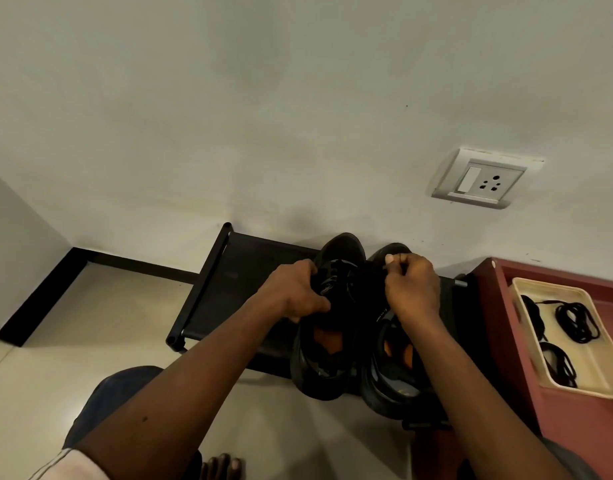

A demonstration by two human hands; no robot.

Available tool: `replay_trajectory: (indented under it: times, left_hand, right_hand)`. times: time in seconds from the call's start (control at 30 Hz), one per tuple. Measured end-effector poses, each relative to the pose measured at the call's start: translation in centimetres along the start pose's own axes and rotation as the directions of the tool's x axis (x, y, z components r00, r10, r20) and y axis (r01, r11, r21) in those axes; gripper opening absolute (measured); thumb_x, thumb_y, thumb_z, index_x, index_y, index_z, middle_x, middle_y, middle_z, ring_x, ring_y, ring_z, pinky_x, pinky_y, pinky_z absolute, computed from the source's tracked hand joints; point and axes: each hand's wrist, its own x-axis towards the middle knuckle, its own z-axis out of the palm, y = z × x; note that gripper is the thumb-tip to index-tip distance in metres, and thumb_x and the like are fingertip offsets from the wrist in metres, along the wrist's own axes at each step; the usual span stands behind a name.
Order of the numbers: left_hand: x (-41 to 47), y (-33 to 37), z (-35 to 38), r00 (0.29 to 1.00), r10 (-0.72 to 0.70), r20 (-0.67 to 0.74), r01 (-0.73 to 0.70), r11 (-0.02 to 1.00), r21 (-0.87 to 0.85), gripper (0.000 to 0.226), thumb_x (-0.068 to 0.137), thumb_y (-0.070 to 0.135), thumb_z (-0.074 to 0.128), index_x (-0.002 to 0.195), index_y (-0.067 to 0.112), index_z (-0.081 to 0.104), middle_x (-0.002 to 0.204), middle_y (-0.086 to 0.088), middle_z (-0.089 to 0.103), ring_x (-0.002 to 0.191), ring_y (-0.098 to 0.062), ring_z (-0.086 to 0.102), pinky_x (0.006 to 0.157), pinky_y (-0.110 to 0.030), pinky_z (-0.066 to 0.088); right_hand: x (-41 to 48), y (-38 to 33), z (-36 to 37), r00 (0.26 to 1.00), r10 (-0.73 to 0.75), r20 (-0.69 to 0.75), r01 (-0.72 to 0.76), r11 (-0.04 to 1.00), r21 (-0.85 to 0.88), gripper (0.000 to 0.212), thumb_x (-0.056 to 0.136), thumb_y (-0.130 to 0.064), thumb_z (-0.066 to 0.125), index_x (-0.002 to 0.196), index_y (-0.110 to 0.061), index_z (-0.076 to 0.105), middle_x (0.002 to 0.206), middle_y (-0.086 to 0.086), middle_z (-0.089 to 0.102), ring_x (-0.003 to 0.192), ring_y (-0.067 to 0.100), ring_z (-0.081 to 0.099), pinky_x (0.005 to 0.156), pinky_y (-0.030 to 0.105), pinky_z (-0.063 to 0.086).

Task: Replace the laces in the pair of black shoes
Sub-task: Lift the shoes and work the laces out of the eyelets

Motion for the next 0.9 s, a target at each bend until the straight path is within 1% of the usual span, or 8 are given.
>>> replay_trajectory:
  times: [0.1, 0.2, 0.3, 0.4, 0.47, 0.6, 0.7, 0.9]
  left_hand:
    - [0.2, -0.1, 0.1, 1.0, 0.006, -0.003, -0.006, 1.0, 0.003, 0.061, 0.085, 0.023, 0.082, 0.135, 0.024, 0.047, 0.115, 0.0, 0.058, 0.086, -0.021, 0.071, 0.064, -0.026, 0.063]
    - [0.5, -0.3, 0.0, 1.0, 0.026, 0.006, -0.026, 1.0, 0.017, 0.061, 0.087, 0.024, 0.081, 0.137, 0.024, 0.046, 0.115, 0.002, 0.057, 0.088, -0.02, 0.07, 0.063, -0.025, 0.063]
    - [0.7, -0.5, 0.0, 0.999, 0.039, 0.002, -0.039, 0.999, 0.032, 0.058, 0.087, 0.025, 0.08, 0.135, 0.024, 0.047, 0.108, 0.004, 0.057, 0.081, -0.018, 0.073, 0.06, -0.024, 0.062]
    - [0.9, -0.6, 0.1, 0.999, 0.045, -0.007, -0.045, 0.999, 0.028, 0.049, 0.087, 0.027, 0.079, 0.126, 0.028, 0.048, 0.102, 0.005, 0.06, 0.07, -0.015, 0.073, 0.053, -0.019, 0.057]
    - [1.0, -0.6, 0.0, 0.999, 0.037, -0.001, -0.037, 0.999, 0.024, 0.051, 0.087, 0.025, 0.079, 0.126, 0.029, 0.047, 0.102, 0.006, 0.058, 0.073, -0.015, 0.072, 0.053, -0.017, 0.055]
    - [1.1, -0.6, 0.2, 0.999, 0.036, -0.013, -0.036, 0.999, 0.032, 0.051, 0.087, 0.026, 0.079, 0.127, 0.027, 0.048, 0.101, 0.006, 0.058, 0.074, -0.015, 0.073, 0.054, -0.019, 0.057]
    - [1.0, -0.6, 0.2, 0.999, 0.044, -0.021, -0.044, 0.999, 0.021, 0.049, 0.087, 0.029, 0.079, 0.125, 0.028, 0.048, 0.102, 0.006, 0.059, 0.075, -0.016, 0.073, 0.054, -0.021, 0.059]
    - [1.0, -0.5, 0.2, 1.0, 0.017, -0.015, -0.016, 1.0, 0.02, 0.055, 0.087, 0.026, 0.079, 0.132, 0.026, 0.048, 0.105, 0.003, 0.058, 0.08, -0.017, 0.073, 0.061, -0.028, 0.064]
  right_hand:
    - [-0.1, -0.2, 0.2, 0.999, -0.011, 0.035, 0.005, 0.986, 0.167, 0.022, 0.106, -0.031, 0.054, 0.089, -0.026, 0.066, 0.089, -0.006, 0.072, 0.086, 0.013, 0.068, 0.083, 0.041, 0.058]
    - [-1.0, -0.9, 0.4, 0.968, -0.236, 0.081, 0.222, 0.962, 0.157, 0.009, 0.105, -0.034, 0.056, 0.098, -0.033, 0.062, 0.092, -0.015, 0.073, 0.087, -0.001, 0.066, 0.076, 0.028, 0.053]
    - [-1.7, -1.2, 0.2, 0.835, -0.491, 0.247, 0.508, 0.861, -0.004, 0.018, 0.101, -0.044, 0.059, 0.114, -0.035, 0.067, 0.103, -0.018, 0.067, 0.1, -0.001, 0.06, 0.083, 0.027, 0.049]
    - [-2.4, -1.1, 0.3, 0.721, -0.542, 0.431, 0.679, 0.675, -0.287, 0.036, 0.096, -0.043, 0.066, 0.13, -0.032, 0.064, 0.122, -0.011, 0.061, 0.117, 0.01, 0.05, 0.093, 0.03, 0.046]
    - [-2.8, -1.1, 0.4, 0.717, -0.516, 0.469, 0.693, 0.599, -0.401, 0.039, 0.097, -0.04, 0.066, 0.134, -0.029, 0.063, 0.126, -0.007, 0.059, 0.119, 0.013, 0.049, 0.093, 0.031, 0.047]
    - [-3.5, -1.3, 1.1, 0.738, -0.528, 0.42, 0.675, 0.575, -0.462, 0.026, 0.099, -0.031, 0.065, 0.123, -0.022, 0.068, 0.117, -0.003, 0.06, 0.107, 0.016, 0.055, 0.085, 0.033, 0.053]
    - [-3.8, -1.5, 1.4, 0.793, -0.495, 0.355, 0.608, 0.667, -0.43, 0.01, 0.099, -0.028, 0.064, 0.106, -0.021, 0.067, 0.104, -0.004, 0.06, 0.084, 0.014, 0.058, 0.073, 0.029, 0.049]
    - [-3.7, -1.2, 1.8, 0.842, -0.439, 0.314, 0.531, 0.777, -0.339, 0.011, 0.103, -0.029, 0.058, 0.095, -0.021, 0.058, 0.096, -0.005, 0.056, 0.077, 0.015, 0.056, 0.066, 0.029, 0.038]
